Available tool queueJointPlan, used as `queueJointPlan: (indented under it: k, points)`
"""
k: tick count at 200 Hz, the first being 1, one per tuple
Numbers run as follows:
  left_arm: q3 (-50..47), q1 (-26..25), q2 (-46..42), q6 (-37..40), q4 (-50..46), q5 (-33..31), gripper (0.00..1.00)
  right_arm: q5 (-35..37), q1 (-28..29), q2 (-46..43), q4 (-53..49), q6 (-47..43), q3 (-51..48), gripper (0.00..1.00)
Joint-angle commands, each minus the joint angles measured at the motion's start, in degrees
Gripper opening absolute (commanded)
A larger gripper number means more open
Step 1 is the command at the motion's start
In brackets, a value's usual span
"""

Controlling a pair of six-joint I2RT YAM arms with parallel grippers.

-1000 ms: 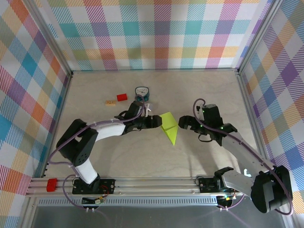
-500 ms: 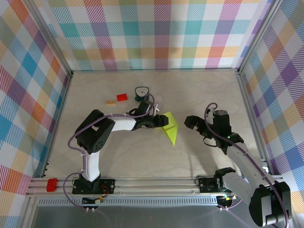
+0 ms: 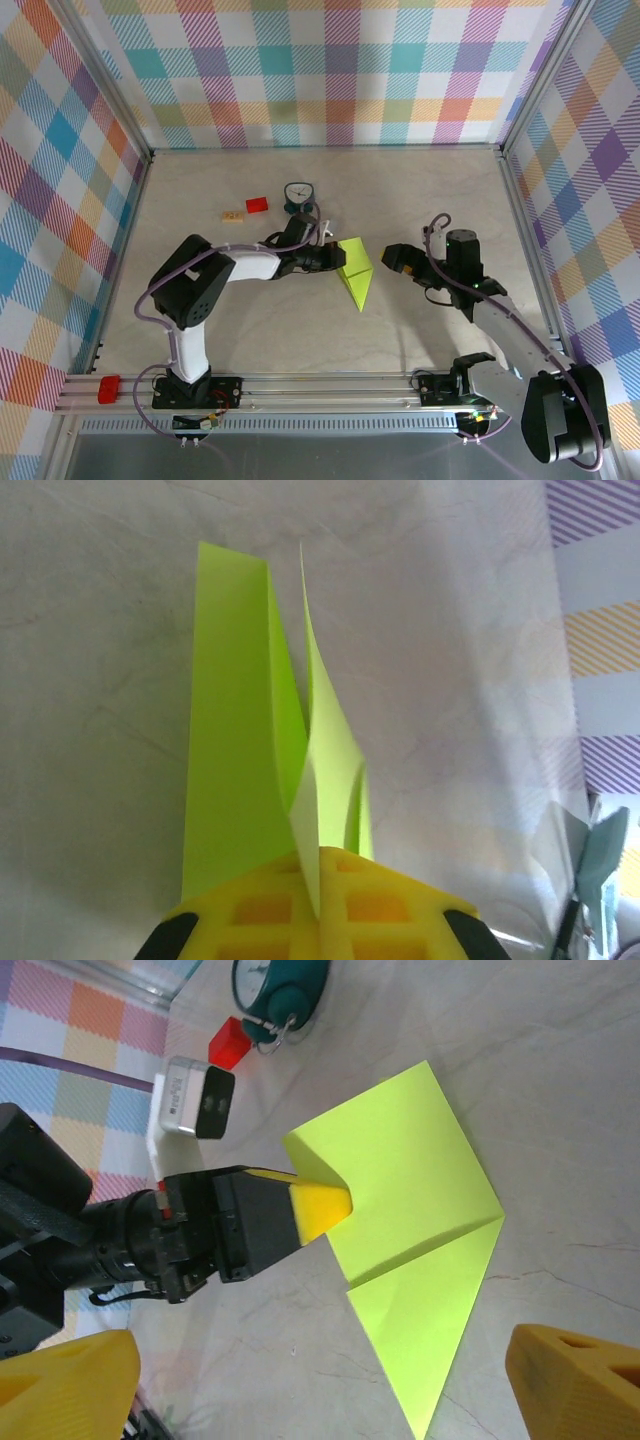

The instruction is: Fold a paper plane with a square sheet of paper (fold left side to right side)

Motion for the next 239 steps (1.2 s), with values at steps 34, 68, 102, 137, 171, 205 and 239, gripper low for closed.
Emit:
queueJointPlan:
  k: [34,68,102,137,171,205,239]
  points:
    - [-8.08,6.9,-16.72,9.66,0.29,9.13,0.0,-15.12,-0.03,8.05,14.0,-1.37,0.73,0.81]
    - [-12.03,10.35,-21.9,12.43,0.39,19.21,0.0,-19.18,2.03,11.78,20.86,-1.4,1.43,0.81]
    - [-13.27,11.09,-24.28,13.71,0.54,25.9,0.0,-21.68,5.17,15.65,22.82,-3.03,3.9,0.81]
    - [-13.47,11.09,-24.98,14.17,0.45,29.31,0.0,-23.38,8.45,19.63,22.41,-4.94,7.44,0.8]
    - [-13.87,11.09,-25.3,14.55,-0.34,30.87,0.0,-24.01,9.63,21.71,21.85,-5.78,9.57,0.77]
    - [-13.52,11.09,-25.83,17.13,-4.51,30.07,0.0,-24.74,9.76,21.54,21.72,-5.91,10.55,0.68]
    - [-13.49,11.11,-25.61,17.44,-5.24,29.8,0.0,-23.2,9.77,21.64,19.64,-7.37,11.77,0.6]
